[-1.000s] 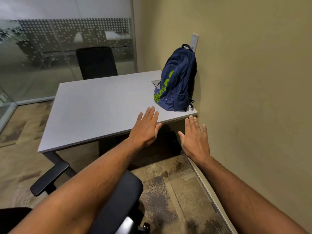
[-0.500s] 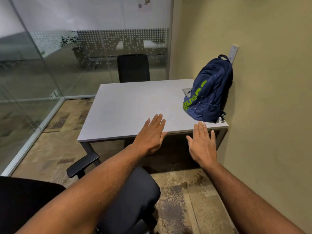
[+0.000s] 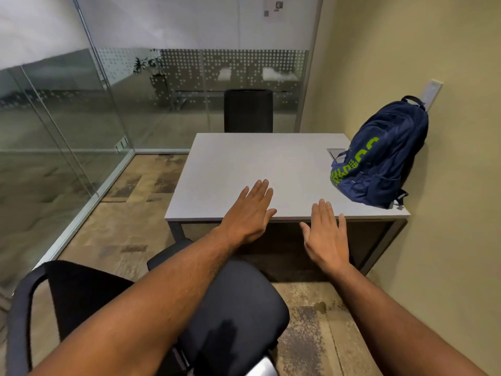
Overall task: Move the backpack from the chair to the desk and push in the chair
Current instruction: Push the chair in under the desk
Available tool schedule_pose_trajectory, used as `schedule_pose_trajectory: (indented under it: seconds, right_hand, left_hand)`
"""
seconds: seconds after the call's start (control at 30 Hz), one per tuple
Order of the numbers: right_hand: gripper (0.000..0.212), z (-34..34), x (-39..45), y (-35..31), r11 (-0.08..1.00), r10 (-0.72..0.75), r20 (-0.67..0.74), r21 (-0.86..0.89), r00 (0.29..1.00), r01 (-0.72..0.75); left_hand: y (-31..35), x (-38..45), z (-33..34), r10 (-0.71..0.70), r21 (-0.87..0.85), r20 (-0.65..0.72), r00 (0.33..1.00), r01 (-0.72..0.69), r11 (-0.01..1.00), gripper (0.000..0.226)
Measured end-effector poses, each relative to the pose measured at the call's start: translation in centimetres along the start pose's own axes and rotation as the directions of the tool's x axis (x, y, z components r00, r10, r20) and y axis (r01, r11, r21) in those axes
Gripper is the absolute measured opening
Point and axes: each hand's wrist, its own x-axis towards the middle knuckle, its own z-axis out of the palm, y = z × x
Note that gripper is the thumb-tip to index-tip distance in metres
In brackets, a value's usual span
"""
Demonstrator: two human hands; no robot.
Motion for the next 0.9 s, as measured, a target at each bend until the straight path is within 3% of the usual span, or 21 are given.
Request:
schedule_pose_trajectory:
  seconds: [0.27,0.53,0.9]
  right_hand:
    - [0.064,1.3,-5.4,-9.7,0.984,0.166,-0.045,-0.051,0.985,-0.168]
    - [0.066,-1.7,-15.7,-23.7,0.896,0.424,-0.084,-0.104,0.902,-0.431]
    - [0.068,-6.0,-22.8,-35.4,0.873,0.467,-0.043,-0.137,0.883,-0.468]
  left_hand:
    - [-6.8,-2.9,0.5,0.214,-0.041,-0.01,0.977,-0.214,0.976,0.064]
    - [-14.9,-14.5,-1.3,0.517,-0.062,0.003,0.856,-0.516,0.854,0.065]
    - [-21.3,-23.9,-2.8,0.555,-0.028,0.083,0.828,-0.555,0.831,0.065]
